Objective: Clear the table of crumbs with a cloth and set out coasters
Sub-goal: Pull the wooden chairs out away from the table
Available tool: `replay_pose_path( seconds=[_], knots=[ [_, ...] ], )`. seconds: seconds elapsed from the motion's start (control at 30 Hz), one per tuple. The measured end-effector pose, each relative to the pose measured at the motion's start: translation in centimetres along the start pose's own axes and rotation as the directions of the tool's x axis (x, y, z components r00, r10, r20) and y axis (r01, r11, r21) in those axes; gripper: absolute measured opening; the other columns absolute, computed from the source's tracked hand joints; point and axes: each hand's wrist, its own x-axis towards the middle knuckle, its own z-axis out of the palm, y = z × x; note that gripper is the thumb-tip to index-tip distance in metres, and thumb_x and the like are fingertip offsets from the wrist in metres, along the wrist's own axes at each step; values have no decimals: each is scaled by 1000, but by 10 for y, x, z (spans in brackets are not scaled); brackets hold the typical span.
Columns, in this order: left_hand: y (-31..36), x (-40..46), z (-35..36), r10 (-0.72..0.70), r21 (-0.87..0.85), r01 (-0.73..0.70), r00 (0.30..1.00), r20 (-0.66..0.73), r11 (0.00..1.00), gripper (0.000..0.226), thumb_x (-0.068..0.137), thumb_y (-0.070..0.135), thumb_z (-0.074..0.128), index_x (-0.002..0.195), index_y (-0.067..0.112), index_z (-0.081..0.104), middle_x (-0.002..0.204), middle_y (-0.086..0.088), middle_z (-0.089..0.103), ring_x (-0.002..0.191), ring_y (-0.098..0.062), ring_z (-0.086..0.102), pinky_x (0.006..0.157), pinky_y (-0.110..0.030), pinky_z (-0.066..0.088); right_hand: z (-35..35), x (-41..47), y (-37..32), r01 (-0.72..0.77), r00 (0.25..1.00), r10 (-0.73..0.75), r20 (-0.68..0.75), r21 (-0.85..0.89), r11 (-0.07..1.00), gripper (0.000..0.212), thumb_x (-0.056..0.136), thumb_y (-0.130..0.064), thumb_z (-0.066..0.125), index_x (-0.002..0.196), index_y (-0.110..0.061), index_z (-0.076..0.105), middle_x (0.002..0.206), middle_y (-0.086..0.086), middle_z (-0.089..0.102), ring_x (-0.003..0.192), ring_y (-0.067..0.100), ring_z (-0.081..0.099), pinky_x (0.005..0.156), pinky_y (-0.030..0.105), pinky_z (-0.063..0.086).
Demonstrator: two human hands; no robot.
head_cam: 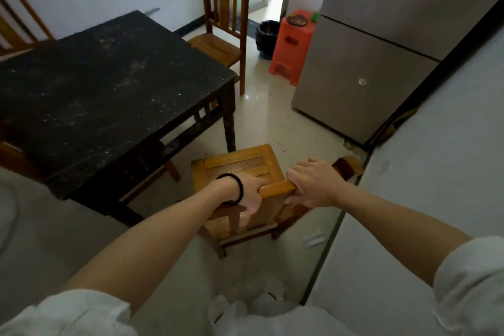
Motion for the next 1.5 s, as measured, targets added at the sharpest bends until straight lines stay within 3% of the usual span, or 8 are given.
replay_pose_path(
  seconds=[0.1,0.3,0.47,0.63,0.73,0.8,1.03,1.5],
  knots=[
    [-29,-10,10,-89,4,89,996,4,996,81,77,12,66,145,26,24,131,-6,49,114,-26,51,91,-37,49,4,13,-29,48,997,-47,-58,20,999,40,79,-59,58,81,-19,53,75,-3,63,65,15,60,59,23,37],
    [-66,-23,14,-145,-86,141,989,-34,986,84,79,19,66,148,27,19,134,-5,49,118,-26,49,98,-38,46,5,39,-52,95,992,-95,-79,4,995,47,86,-61,45,98,-15,53,95,2,65,81,19,62,61,23,34],
    [-83,-22,25,-140,-259,104,983,-123,960,63,80,23,65,137,21,38,121,-5,57,105,-25,56,93,-41,50,-6,72,-39,243,965,-249,-77,-87,966,45,82,-62,50,91,-18,54,81,0,61,68,15,55,54,24,37],
    [-101,-17,19,-241,-430,95,923,-299,898,34,84,22,58,116,18,47,100,-6,56,85,-22,56,83,-37,52,-20,128,-32,241,964,-247,-93,-77,968,36,81,-53,55,102,-24,50,93,-2,57,84,13,49,75,24,30],
    [-113,-20,15,-287,-484,75,879,-381,872,37,87,21,56,122,21,46,103,-6,62,84,-20,59,72,-31,52,-28,157,-32,281,955,-289,-59,-113,953,37,80,-49,58,105,-23,50,98,-1,58,91,16,52,81,28,35],
    [-114,-27,11,-250,-440,28,854,-456,897,44,89,23,56,130,26,40,101,-2,61,77,-14,57,60,-24,47,-31,166,-31,273,960,-279,-30,-119,955,39,80,-49,58,107,-23,50,102,0,57,95,17,53,85,29,38],
    [-130,-32,-11,-67,-18,72,777,-626,997,37,90,41,53,121,22,45,93,2,60,69,-12,51,61,-25,44,-22,177,-22,205,975,-212,-62,-109,973,45,81,-55,56,108,-20,52,98,2,59,87,17,53,77,28,38],
    [-146,-7,-48,-22,75,110,693,-721,991,36,91,41,52,118,19,45,100,-2,65,83,-17,64,71,-29,53,-32,215,-3,106,993,-110,-33,-109,988,47,83,-55,53,116,-22,48,111,1,56,103,18,52,95,32,37]
  ],
)
